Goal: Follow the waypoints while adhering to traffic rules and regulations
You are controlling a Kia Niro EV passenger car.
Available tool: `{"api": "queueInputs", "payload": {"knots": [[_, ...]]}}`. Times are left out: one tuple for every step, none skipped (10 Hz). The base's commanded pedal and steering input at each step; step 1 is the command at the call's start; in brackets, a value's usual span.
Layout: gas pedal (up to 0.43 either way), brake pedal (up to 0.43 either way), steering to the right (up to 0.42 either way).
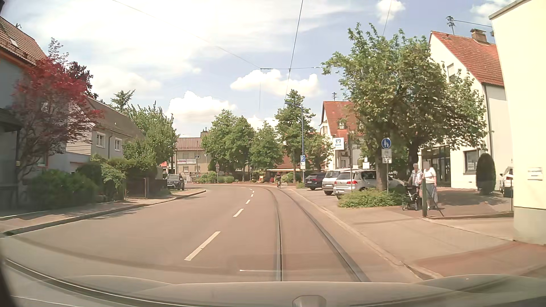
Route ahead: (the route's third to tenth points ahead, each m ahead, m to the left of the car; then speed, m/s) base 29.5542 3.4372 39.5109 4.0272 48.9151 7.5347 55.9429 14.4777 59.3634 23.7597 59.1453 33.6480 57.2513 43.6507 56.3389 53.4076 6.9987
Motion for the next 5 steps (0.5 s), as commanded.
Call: {"api": "queueInputs", "payload": {"knots": [[0.197,0.000,-0.008],[0.197,0.000,-0.010],[0.197,0.000,-0.011],[0.197,0.000,-0.012],[0.189,0.000,-0.012]]}}
